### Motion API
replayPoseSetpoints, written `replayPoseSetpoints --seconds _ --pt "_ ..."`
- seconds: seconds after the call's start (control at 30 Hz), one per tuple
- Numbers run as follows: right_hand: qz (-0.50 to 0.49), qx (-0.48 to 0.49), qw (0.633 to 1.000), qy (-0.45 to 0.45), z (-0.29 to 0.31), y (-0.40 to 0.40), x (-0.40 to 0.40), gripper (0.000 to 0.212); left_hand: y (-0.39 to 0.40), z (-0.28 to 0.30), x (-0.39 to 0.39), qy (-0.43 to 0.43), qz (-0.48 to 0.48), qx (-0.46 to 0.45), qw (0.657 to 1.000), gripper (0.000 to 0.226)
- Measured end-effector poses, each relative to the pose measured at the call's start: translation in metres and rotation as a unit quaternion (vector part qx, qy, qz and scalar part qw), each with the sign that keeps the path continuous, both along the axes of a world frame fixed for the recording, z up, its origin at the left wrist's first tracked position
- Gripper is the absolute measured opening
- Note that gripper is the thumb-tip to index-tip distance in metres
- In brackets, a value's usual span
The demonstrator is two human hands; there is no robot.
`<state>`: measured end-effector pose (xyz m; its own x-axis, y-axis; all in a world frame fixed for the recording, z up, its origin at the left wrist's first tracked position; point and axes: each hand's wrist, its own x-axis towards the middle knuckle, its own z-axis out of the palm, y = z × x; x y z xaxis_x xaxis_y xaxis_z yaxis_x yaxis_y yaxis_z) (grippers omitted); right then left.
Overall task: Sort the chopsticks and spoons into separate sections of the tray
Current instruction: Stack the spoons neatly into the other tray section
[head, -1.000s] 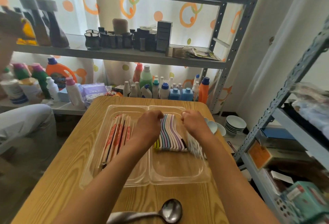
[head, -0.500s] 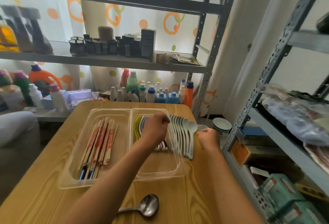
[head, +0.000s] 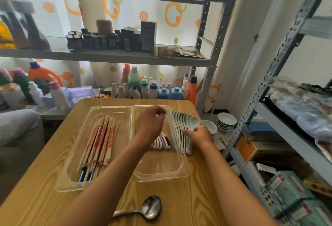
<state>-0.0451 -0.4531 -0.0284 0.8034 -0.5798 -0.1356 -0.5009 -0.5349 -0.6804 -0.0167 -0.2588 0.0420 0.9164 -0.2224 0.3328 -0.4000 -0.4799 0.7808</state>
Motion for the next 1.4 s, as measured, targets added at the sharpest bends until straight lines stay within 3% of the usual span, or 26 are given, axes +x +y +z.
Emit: replayPoseSetpoints --seconds 0.4,0.7,0.87,1.13,1.4 --pt "0.095 0.005 0.992 0.077 0.011 -0.008 0.018 0.035 0.022 -0.006 0.012 0.009 0.012 -0.018 1.000 0.016" --pt "0.122 -0.067 0.983 0.118 0.018 -0.006 0.018 0.043 0.034 -0.008 0.019 0.022 0.007 -0.019 1.000 0.016" --pt "0.096 -0.071 0.992 0.042 0.004 -0.005 0.013 0.057 0.036 -0.011 0.024 0.042 -0.035 -0.035 0.998 0.015" --pt "0.063 -0.081 0.994 -0.028 -0.004 0.000 0.003 0.039 0.041 -0.008 0.032 0.053 -0.050 -0.052 0.996 0.016" --pt "0.057 -0.038 0.996 -0.054 0.000 -0.001 -0.005 0.039 0.043 -0.013 0.030 0.054 -0.063 -0.050 0.995 0.015"
